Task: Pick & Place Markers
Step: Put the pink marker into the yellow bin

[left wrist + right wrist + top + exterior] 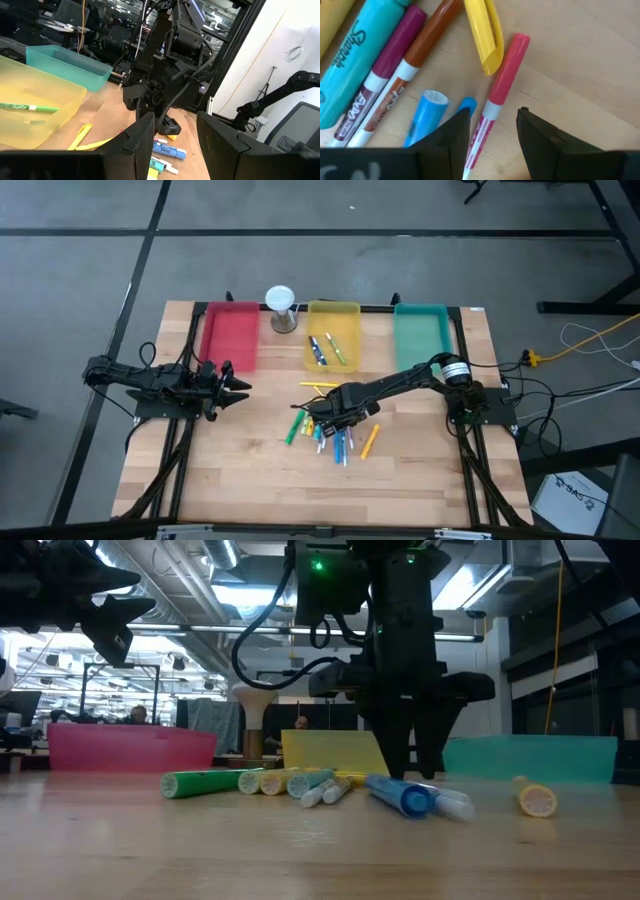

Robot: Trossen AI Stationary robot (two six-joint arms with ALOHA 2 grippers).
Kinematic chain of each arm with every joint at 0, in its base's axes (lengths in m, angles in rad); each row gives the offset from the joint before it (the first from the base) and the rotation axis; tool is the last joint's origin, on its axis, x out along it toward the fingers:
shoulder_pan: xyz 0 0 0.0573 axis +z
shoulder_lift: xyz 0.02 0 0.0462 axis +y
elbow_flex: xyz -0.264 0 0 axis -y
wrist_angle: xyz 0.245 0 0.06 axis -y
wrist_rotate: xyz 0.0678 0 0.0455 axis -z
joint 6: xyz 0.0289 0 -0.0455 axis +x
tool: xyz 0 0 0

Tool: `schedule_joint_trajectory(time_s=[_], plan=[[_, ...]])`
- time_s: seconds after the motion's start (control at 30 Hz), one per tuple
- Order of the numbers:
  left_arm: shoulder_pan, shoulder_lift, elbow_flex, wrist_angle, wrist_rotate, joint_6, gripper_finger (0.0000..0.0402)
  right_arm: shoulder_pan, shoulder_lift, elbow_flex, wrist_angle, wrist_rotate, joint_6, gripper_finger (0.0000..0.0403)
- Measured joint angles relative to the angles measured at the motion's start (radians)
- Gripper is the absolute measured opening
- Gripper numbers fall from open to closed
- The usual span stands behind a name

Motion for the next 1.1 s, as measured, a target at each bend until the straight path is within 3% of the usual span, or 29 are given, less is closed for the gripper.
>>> schedule_joint_trajectory(time_s=[0.87, 1.1], plan=[[0.0, 0.0, 0.0, 0.0, 0.0, 0.0, 0.0143, 0.0, -0.004, -0.067, 0.048, 0.007, 0.007, 0.0156], [0.0, 0.0, 0.0, 0.0, 0.0, 0.0, 0.0143, 0.001, -0.003, -0.067, 0.067, 0.016, 0.003, 0.0092]])
